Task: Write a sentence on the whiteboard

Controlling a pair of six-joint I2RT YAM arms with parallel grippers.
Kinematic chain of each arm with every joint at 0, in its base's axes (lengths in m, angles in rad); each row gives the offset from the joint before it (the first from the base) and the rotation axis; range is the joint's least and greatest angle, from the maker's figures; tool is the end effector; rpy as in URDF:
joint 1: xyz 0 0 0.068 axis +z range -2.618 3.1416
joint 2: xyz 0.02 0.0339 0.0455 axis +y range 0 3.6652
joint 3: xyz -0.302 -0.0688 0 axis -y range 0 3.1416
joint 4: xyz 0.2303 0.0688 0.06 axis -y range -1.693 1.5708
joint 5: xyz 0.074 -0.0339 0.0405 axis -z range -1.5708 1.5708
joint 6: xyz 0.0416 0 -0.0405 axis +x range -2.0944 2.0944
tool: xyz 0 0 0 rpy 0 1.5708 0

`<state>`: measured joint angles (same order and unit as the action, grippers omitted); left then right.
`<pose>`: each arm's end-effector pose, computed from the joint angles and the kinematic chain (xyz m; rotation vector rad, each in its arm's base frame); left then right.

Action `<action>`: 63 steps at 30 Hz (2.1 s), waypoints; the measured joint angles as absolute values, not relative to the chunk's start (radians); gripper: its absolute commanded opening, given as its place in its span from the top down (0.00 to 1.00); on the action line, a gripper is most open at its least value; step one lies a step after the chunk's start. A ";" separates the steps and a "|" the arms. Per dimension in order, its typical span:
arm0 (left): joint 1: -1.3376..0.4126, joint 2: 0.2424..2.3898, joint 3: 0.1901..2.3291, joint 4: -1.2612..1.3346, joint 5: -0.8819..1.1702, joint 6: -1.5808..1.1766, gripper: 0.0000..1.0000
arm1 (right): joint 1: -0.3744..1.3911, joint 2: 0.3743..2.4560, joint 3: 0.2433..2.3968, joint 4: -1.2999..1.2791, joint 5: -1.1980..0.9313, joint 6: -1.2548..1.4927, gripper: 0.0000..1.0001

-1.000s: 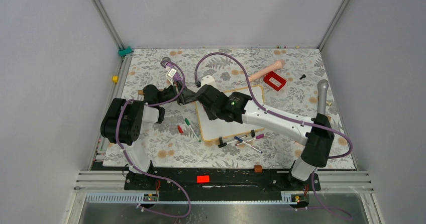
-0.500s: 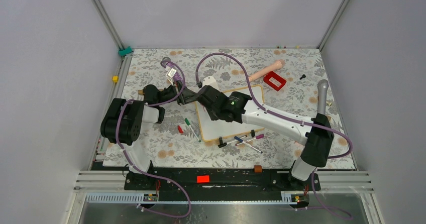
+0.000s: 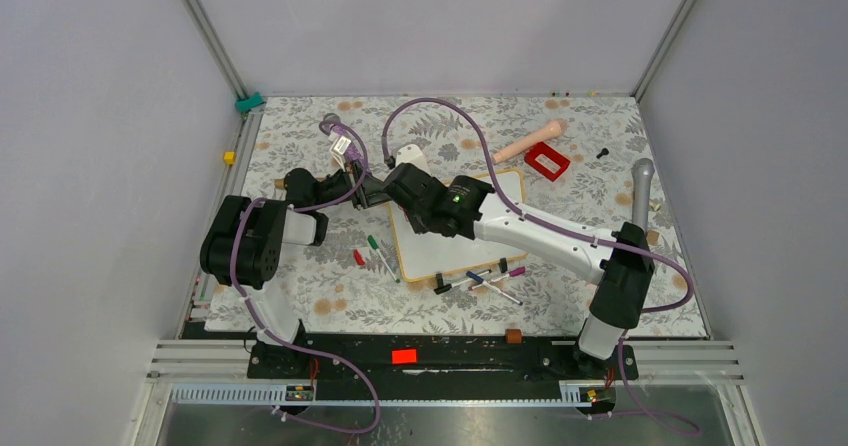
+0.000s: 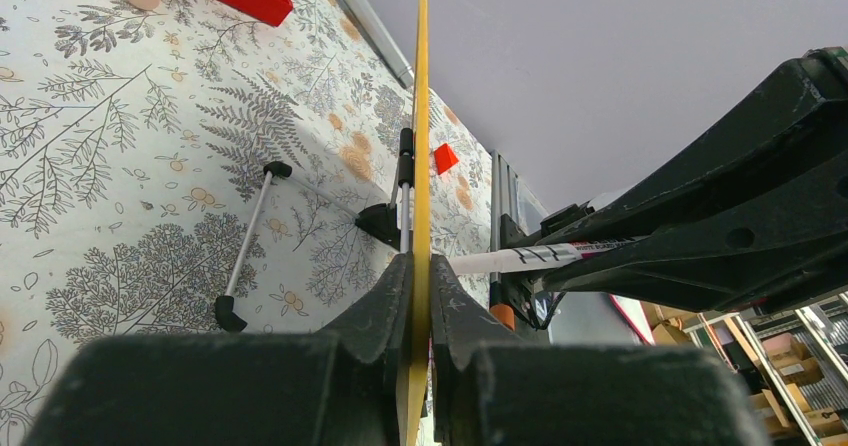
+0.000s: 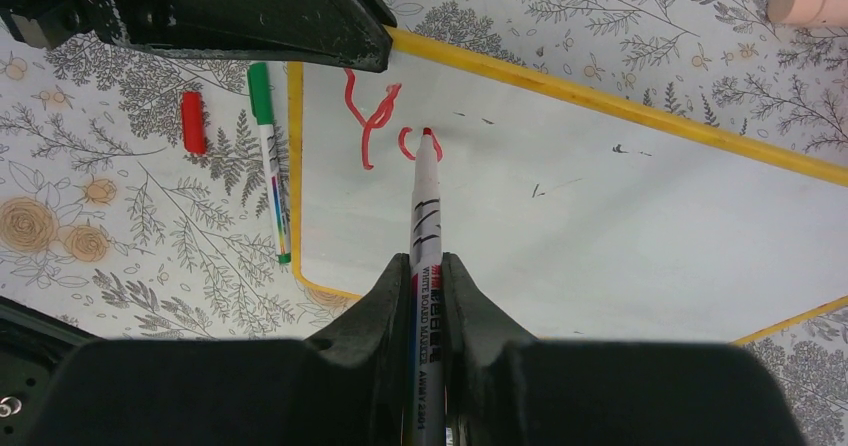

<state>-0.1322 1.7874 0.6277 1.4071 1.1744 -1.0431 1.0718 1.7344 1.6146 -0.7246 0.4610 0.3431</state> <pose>0.3114 -0.0801 0.2434 0.4323 1.6816 -1.6708 0.1976 0.3238 0.3603 -0.6280 2.2225 0.1579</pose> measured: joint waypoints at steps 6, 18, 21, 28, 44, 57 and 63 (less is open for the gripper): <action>-0.132 1.787 0.628 1.407 1.174 -1.043 0.99 | 1.071 1.735 1.617 -0.721 0.452 0.332 1.00; -0.130 1.787 0.628 1.408 1.175 -1.044 0.99 | 1.066 1.735 1.617 -0.696 0.398 0.329 1.00; -0.130 1.787 0.628 1.409 1.175 -1.044 0.99 | 1.066 1.723 1.605 -0.673 0.397 0.326 1.00; -0.130 1.787 0.628 1.409 1.175 -1.044 0.99 | 1.059 1.621 1.528 -0.638 0.410 0.325 1.00; -0.130 1.787 0.628 1.409 1.175 -1.044 0.99 | 1.040 1.632 1.536 -0.671 0.436 0.346 1.00; -0.130 1.787 0.628 1.409 1.175 -1.044 0.99 | 1.032 1.657 1.536 -0.677 0.435 0.349 1.00; -0.130 1.787 0.628 1.408 1.174 -1.044 0.99 | 1.029 1.665 1.536 -0.677 0.432 0.353 1.00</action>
<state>-0.1299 1.7874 0.6277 1.4078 1.1744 -1.0439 1.0294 1.6646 1.5356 -0.6773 0.4324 0.3527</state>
